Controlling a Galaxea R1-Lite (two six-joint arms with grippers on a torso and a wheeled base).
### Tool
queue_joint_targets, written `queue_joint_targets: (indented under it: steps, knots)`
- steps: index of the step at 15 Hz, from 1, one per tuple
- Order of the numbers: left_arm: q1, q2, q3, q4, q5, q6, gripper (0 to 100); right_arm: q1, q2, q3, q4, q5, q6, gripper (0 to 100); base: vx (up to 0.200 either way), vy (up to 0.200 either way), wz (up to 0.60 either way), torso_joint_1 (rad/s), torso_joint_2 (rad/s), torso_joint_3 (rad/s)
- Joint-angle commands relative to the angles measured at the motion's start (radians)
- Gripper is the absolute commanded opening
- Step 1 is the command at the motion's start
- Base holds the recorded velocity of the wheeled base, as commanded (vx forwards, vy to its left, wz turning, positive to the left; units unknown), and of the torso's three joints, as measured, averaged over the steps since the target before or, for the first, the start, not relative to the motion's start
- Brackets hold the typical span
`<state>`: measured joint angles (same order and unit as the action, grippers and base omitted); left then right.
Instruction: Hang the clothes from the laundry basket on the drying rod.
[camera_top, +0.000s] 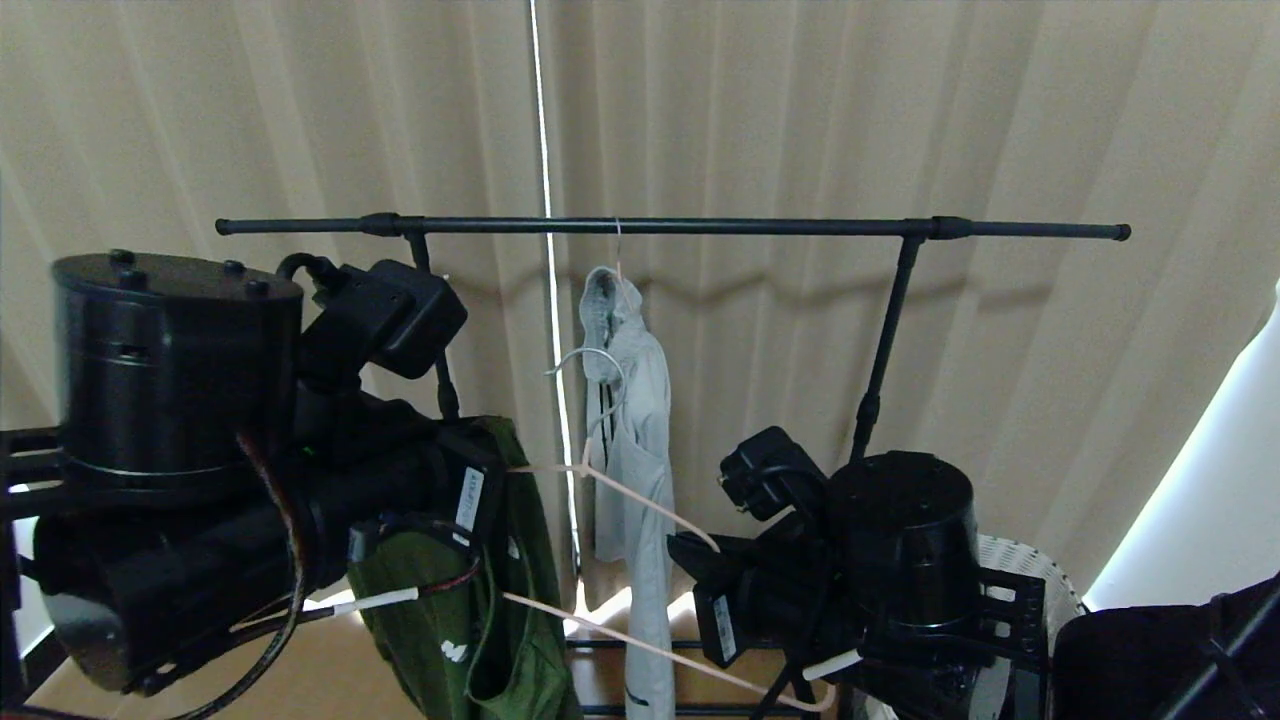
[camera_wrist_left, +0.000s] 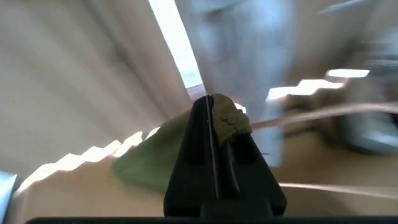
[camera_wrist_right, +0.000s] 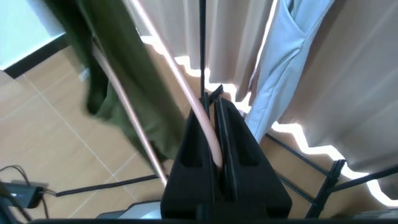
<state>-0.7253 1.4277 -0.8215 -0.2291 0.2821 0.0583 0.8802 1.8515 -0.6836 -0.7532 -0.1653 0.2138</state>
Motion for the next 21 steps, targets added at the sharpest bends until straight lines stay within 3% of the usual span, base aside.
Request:
queue_joint_targets:
  steps: [1, 3, 9, 10, 16, 19, 21]
  knots:
    - [-0.028, -0.058, 0.038, -0.032, -0.11, 0.014, 0, 0.0, 0.003, -0.002, 0.0, 0.0, -0.002, 0, 0.0, 0.0, 0.0, 0.0, 0.0, 0.0]
    - [-0.028, -0.046, 0.044, -0.088, -0.172, 0.038, 0, 0.0, 0.0, -0.002, 0.0, 0.0, -0.002, 0, 0.0, 0.0, 0.0, 0.0, 0.0, 0.0]
    - [-0.025, -0.021, 0.127, -0.196, -0.175, 0.138, 0, -0.003, -0.046, 0.009, 0.003, -0.003, -0.002, 0, 0.0, 0.0, 0.0, 0.0, 0.0, 0.0]
    - [-0.019, -0.027, 0.125, -0.196, -0.175, 0.14, 100, -0.007, -0.057, 0.01, 0.005, -0.003, -0.002, 0, 0.0, 0.0, 0.0, 0.0, 0.0, 0.0]
    - [0.038, -0.042, 0.134, -0.236, -0.176, 0.187, 100, -0.07, -0.156, 0.055, 0.006, -0.003, -0.045, 0, 0.0, 0.0, 0.0, 0.0, 0.0, 0.0]
    - [0.038, -0.044, 0.197, -0.303, -0.184, 0.282, 100, -0.095, -0.199, 0.079, 0.011, -0.003, -0.045, 0, 0.0, 0.0, 0.0, 0.0, 0.0, 0.0]
    - [0.04, -0.049, 0.229, -0.361, -0.245, 0.336, 100, -0.106, -0.227, 0.098, 0.009, -0.003, -0.045, 0, 0.0, 0.0, 0.0, 0.0, 0.0, 0.0]
